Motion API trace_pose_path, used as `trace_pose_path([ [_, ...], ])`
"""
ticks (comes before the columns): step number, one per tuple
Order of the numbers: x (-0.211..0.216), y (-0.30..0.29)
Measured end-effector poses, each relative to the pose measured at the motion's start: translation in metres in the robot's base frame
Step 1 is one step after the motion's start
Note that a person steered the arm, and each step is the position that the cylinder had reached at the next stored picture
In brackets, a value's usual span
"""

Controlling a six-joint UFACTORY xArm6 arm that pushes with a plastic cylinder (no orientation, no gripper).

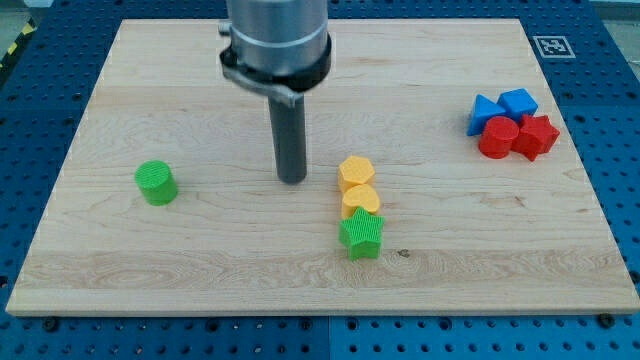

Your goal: Move your arm towards the green circle

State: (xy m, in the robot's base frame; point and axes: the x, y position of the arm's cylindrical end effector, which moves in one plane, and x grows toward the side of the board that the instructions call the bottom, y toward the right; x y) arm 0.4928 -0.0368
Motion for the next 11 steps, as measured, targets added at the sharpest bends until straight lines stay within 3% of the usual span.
trace_pose_path([
  [3, 0.067, -0.013],
  [4, 0.092, -0.063],
  [6, 0.069, -0.147],
  [8, 0.065, -0.148],
  [11, 0.022, -0.131],
])
